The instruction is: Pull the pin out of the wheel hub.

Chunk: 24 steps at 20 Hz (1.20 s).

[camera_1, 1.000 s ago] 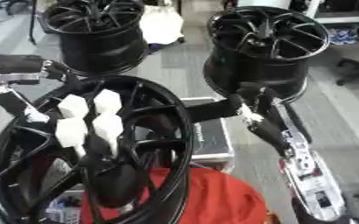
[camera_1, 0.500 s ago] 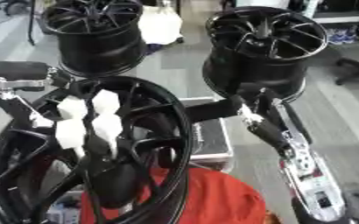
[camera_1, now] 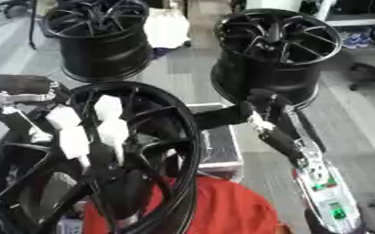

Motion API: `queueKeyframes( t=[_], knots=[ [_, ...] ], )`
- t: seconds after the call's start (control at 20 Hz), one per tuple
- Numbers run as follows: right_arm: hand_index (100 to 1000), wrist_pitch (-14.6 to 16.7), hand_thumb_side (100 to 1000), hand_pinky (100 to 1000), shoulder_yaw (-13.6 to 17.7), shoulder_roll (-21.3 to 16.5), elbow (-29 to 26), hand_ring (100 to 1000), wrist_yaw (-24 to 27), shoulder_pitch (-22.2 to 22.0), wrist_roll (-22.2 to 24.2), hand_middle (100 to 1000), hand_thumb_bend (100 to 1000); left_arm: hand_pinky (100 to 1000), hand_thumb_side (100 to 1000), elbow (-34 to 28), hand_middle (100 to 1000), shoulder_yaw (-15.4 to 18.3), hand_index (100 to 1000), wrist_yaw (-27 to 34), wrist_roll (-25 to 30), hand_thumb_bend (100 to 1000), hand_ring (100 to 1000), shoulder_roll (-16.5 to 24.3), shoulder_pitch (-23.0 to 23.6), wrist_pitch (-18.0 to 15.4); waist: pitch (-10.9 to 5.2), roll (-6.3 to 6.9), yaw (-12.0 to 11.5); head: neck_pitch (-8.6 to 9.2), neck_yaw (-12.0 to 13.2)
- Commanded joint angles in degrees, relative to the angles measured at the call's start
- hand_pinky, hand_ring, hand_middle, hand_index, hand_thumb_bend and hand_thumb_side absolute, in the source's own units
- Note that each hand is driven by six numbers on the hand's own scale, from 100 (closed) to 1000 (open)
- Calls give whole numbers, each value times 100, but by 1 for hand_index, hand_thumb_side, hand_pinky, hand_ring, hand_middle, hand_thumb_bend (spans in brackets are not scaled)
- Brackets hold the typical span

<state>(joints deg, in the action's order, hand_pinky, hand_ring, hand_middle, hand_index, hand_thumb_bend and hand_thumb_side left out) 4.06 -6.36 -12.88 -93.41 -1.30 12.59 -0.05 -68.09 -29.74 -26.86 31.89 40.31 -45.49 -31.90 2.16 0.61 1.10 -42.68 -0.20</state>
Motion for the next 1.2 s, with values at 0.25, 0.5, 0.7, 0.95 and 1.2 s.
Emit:
queueKeyframes(
  t=[0.25,0.5,0.7,0.95,1.2],
  knots=[
    [812,18,514,649,40,-34,-52,649,15,69,0,732,359,520,158,-71,433,565,603,723,2007,100,425,190,-434,-2007,-73,-4,-16,61,-5],
    [812,20,514,649,50,-41,-31,649,12,35,-4,732,360,533,146,-137,441,1082,603,1305,2007,100,433,578,-588,-2007,-104,14,-66,64,-16],
    [812,24,515,649,75,-68,-16,649,4,-7,-28,732,360,542,136,-351,448,1552,611,1624,2007,100,439,1254,-245,-2007,-124,45,-140,39,-66],
    [812,32,515,649,109,-70,-15,650,-4,-32,-57,732,360,549,133,-277,459,2230,629,1856,2007,100,446,1977,853,-1981,-151,47,-200,13,-114],
    [812,33,516,649,121,-66,-17,649,3,-44,-65,732,360,562,125,266,477,2735,649,1431,2007,100,464,1993,1836,-1840,-137,23,-238,-3,-142]
  ],
)
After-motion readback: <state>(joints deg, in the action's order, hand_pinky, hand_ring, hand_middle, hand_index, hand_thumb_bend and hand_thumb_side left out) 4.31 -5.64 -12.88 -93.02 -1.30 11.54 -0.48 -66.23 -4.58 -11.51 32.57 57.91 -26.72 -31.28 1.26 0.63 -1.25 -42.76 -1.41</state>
